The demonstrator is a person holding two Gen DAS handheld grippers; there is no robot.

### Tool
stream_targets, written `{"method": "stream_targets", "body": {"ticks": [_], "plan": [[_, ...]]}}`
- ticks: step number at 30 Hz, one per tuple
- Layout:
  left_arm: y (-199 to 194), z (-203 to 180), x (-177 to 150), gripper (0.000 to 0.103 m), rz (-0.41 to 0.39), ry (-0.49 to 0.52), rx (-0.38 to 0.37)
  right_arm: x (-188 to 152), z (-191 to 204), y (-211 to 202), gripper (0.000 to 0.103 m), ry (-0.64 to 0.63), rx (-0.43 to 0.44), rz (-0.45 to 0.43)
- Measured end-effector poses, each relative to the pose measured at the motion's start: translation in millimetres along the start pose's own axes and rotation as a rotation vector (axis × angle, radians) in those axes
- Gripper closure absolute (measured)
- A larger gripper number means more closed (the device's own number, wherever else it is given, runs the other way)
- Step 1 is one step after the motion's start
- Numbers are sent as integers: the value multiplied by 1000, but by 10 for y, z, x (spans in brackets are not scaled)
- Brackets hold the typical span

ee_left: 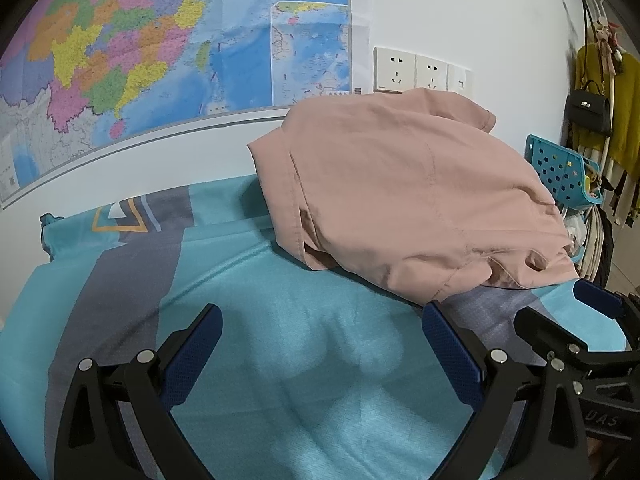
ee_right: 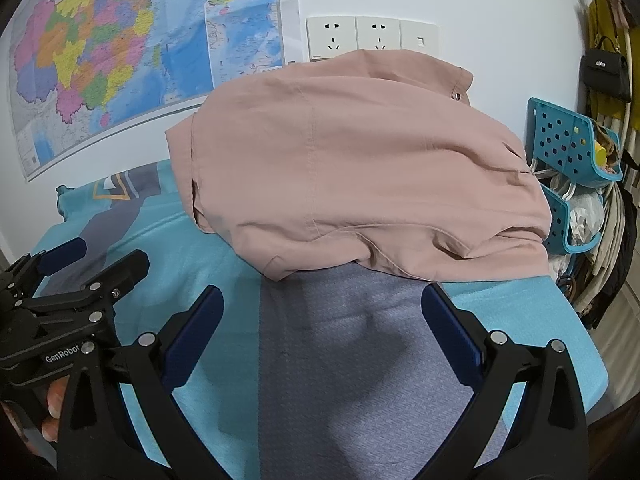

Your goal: Fold large clothes

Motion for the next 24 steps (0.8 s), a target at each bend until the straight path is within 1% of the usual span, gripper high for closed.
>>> {"method": "stream_targets", "body": {"ticks": [10,20,24], "plan": [[20,-8,-21,7,4,4,6,-5,-5,8,5,-1,-1,2],[31,8,-27,7,8,-2,-4,-17,-8,22,6,-3,0,4],[48,36,-32,7,18,-19,-12,-21,-5,21,5,-4,-1,1]]}}
Point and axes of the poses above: each gripper's, at about its wrist camera, not at the fingertips, and y roughly the way its jaws point, z to its left, x to its top, the point moved 3 cm from there along y, roughly the way its jaws point, and after that the axes turned 3 degrees about y, right-handed, at the moved point
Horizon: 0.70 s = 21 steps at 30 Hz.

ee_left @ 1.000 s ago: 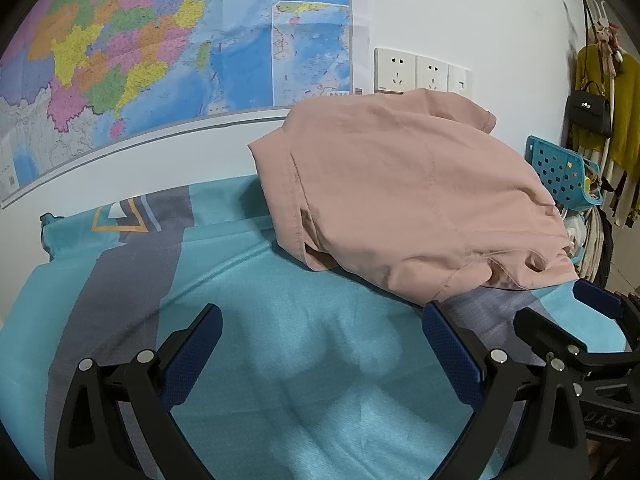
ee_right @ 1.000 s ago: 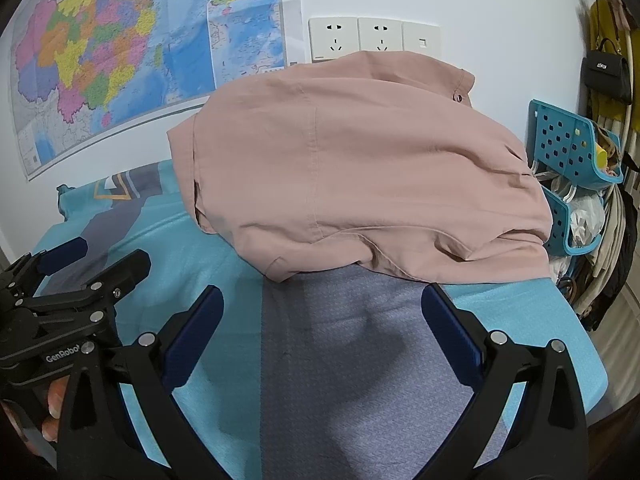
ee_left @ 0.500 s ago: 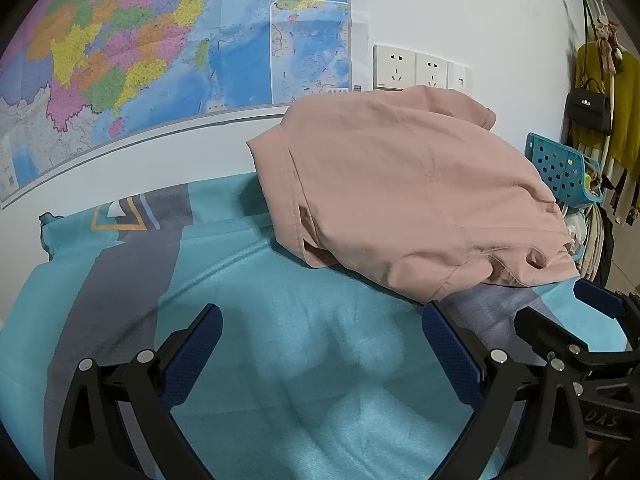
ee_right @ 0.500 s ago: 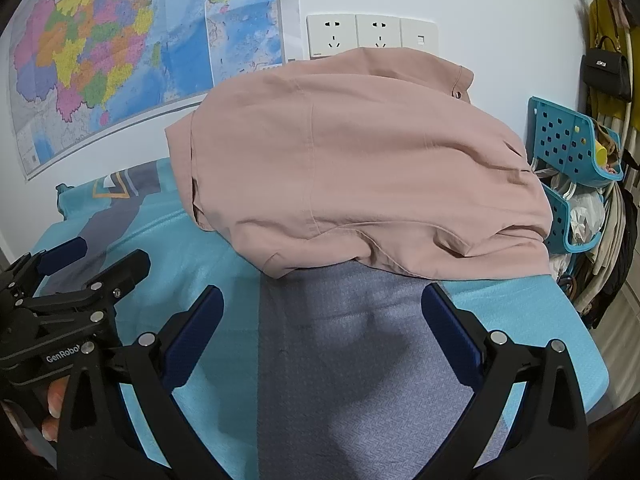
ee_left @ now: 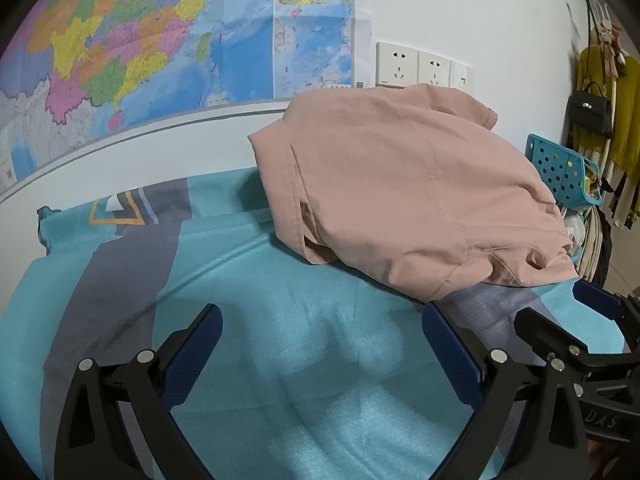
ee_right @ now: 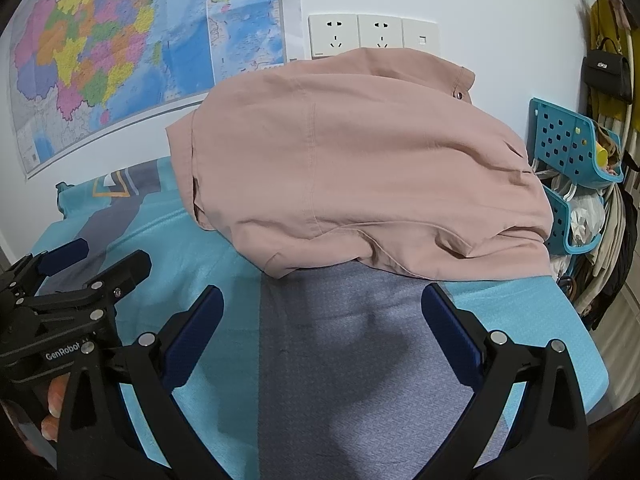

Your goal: Fold large clothes

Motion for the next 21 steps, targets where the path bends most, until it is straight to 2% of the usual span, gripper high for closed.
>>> {"method": "stream_targets", "body": {"ticks": [12,19,21], "plan": [[14,-5,-10,7,3,3,-6,6,21,-8,6,-9,2,-6],[57,14,0,6,14,1,-13,22,93,15,6,-41,34,-21],[85,33,7,7,22,0,-14,17,111,28,6,-52,68,-30]]}}
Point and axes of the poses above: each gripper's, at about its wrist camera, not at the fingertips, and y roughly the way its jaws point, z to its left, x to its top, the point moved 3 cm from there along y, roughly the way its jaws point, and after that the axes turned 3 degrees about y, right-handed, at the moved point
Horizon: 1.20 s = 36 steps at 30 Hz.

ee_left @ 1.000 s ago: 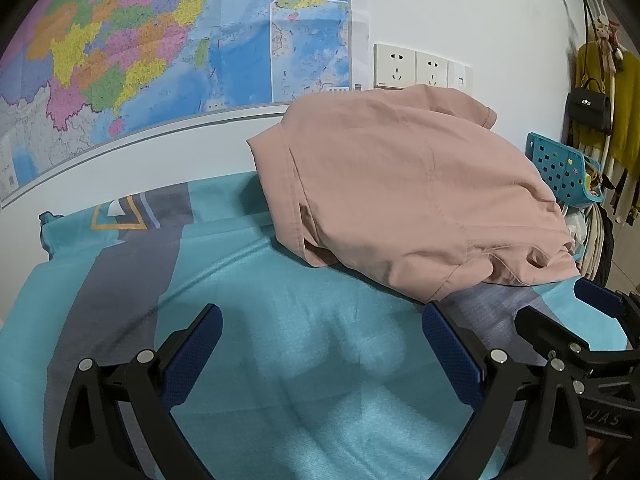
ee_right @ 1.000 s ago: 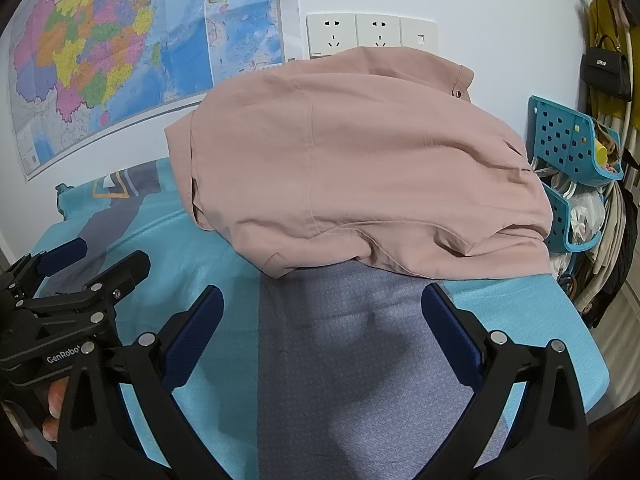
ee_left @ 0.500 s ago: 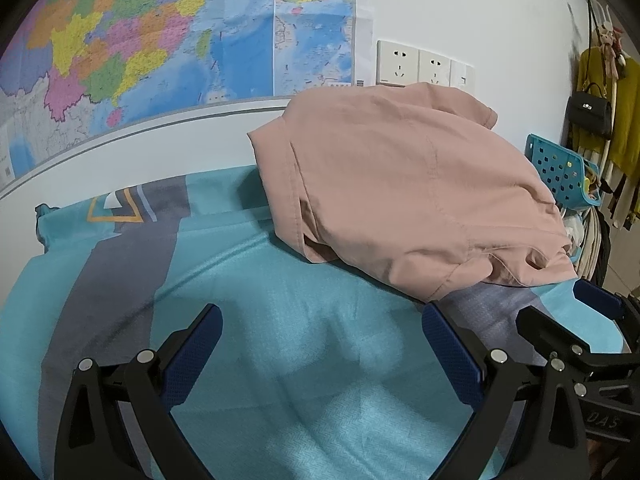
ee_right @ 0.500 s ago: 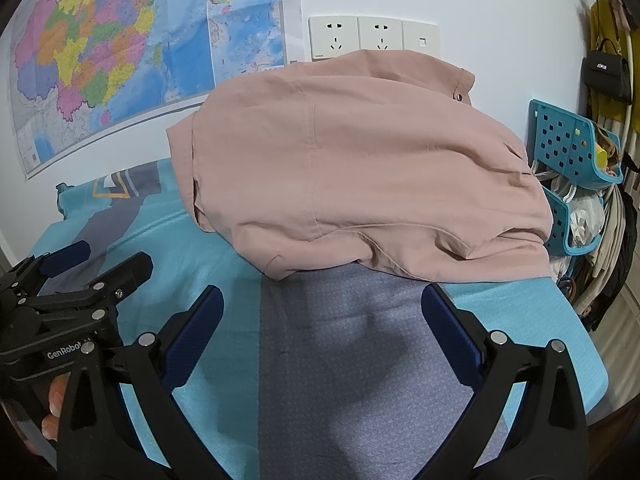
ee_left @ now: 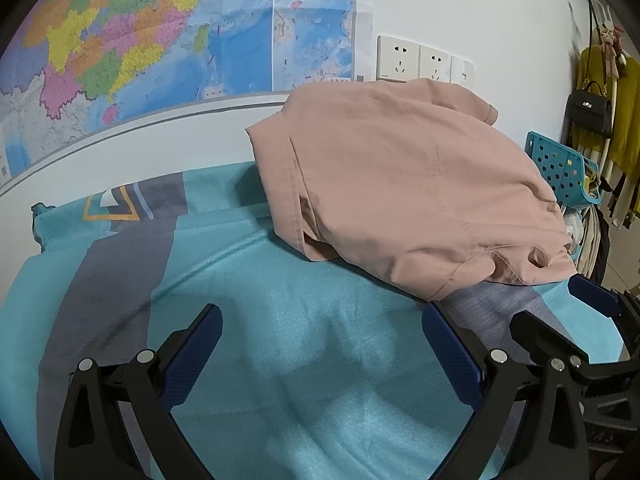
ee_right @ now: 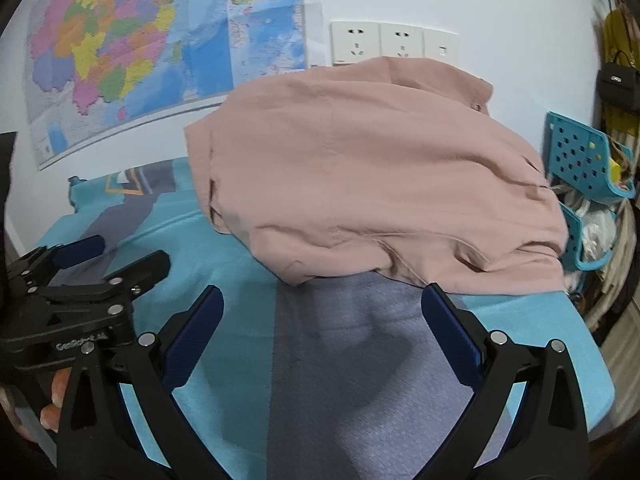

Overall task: Fold large clothes
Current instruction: 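Grasp the pink jacket with the right tool and lift it off the bed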

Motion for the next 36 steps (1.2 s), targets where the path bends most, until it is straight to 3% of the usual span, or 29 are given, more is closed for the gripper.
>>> {"method": "stream_targets", "body": {"ticks": [8,10,12,16,18,21,22,24,27,32,36], "plan": [[185,379,124,7,20,-14,71,17,164,442,7,-139,4,126],[238,512,163,7,18,-17,96,27,226,588,22,-187,-14,152],[294,612,184,6,30,-11,116,42,299,785,25,-233,-14,185],[389,776,229,6,51,9,150,46,429,1192,29,-353,-99,246],[420,817,255,6,54,22,156,138,479,1283,31,-403,-122,217],[480,898,300,6,54,41,171,191,449,1417,71,-425,-107,249],[506,925,316,6,53,47,177,218,428,1422,80,-419,-98,252],[553,981,348,6,51,54,187,349,361,1251,89,-405,-52,201],[601,1062,406,6,35,62,189,672,171,836,92,-301,35,99],[700,1078,578,6,-20,104,184,1355,-226,181,93,-191,41,-113],[738,990,760,6,-102,167,157,1843,-456,-138,94,-154,50,-197]]}}
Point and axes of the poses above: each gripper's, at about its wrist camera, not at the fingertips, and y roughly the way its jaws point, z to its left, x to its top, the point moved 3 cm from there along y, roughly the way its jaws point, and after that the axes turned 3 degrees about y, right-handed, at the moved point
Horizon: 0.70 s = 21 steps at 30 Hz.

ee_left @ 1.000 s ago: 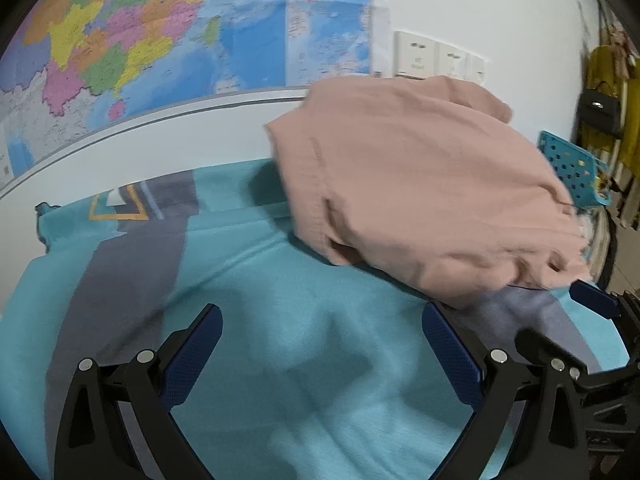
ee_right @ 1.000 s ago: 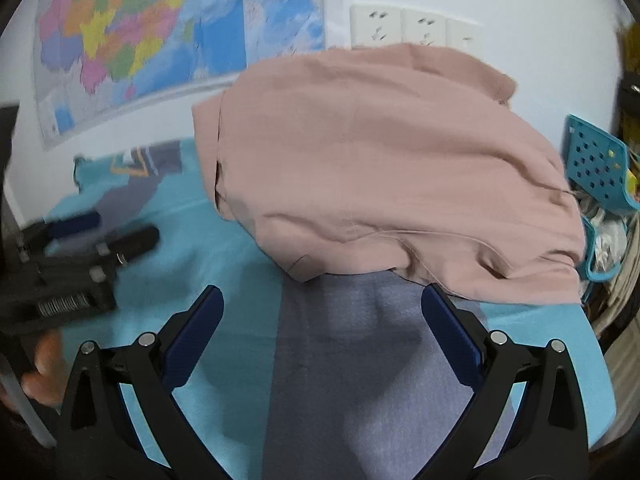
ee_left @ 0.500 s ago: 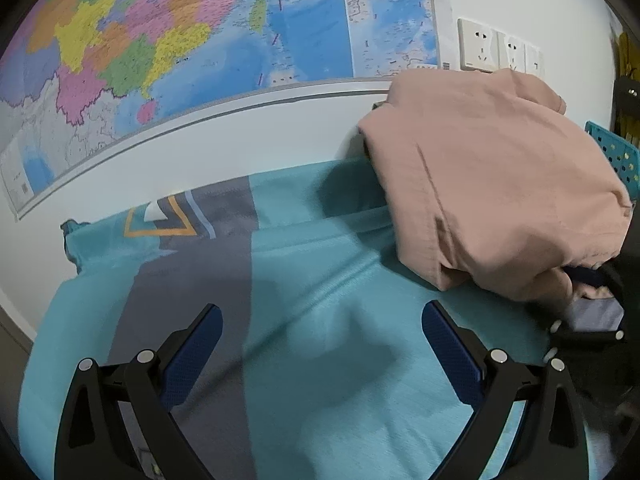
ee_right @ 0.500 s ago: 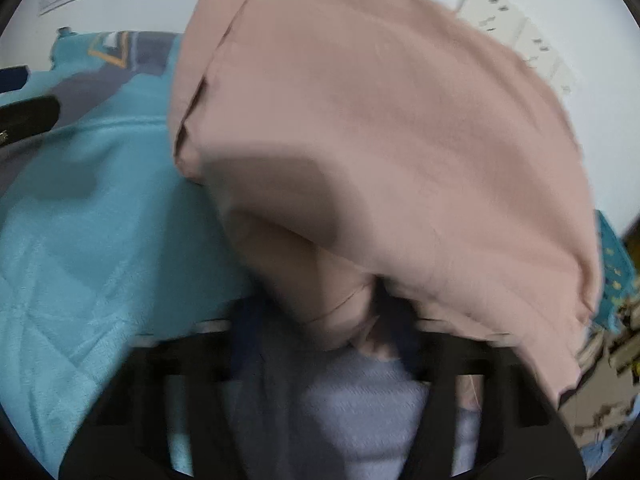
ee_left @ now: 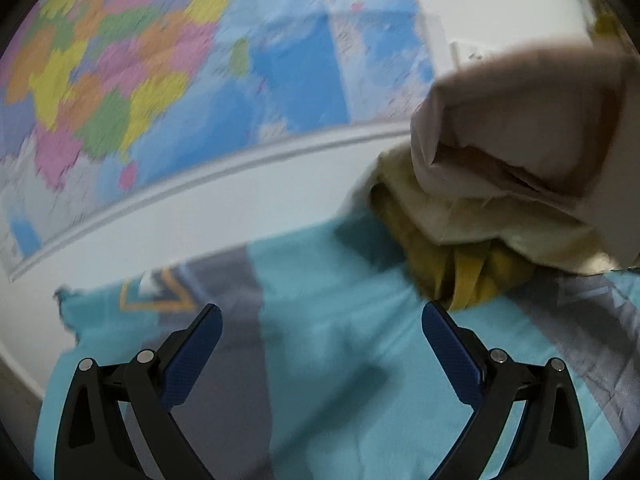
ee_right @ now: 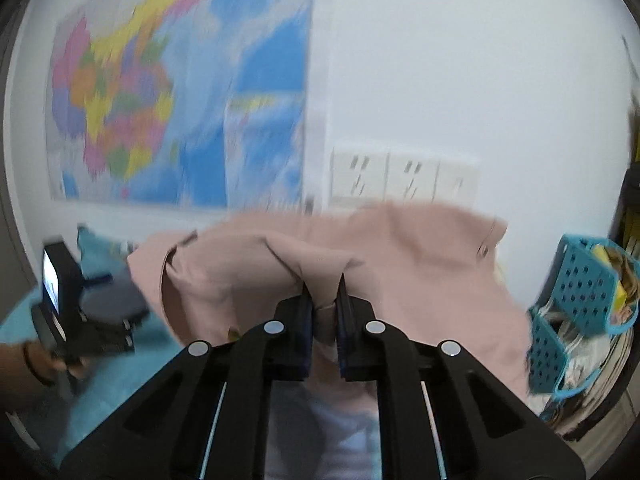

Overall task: Fold large clothes
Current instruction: 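Grasp the pink jacket with the right tool and lift it off the bed, then grasp the pink jacket with the left tool while the right tool holds it raised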

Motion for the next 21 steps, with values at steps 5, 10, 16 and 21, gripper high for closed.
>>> {"method": "stream_targets", "body": {"ticks": [5,10,16,21], "plan": [[13,-206,307,6,-137,96,-89,553,-178,-261,94,-21,-33,-110],[-23,-497,650,6,-290,187,-175,989,-286,-511,95,-35,-44,-192],[-6,-760,959,6,-410,247,-316,1450,-497,-816,95,-34,-68,-297],[-81,-1046,1111,6,-519,313,-424,1560,-622,-803,95,-7,-43,-279]]}}
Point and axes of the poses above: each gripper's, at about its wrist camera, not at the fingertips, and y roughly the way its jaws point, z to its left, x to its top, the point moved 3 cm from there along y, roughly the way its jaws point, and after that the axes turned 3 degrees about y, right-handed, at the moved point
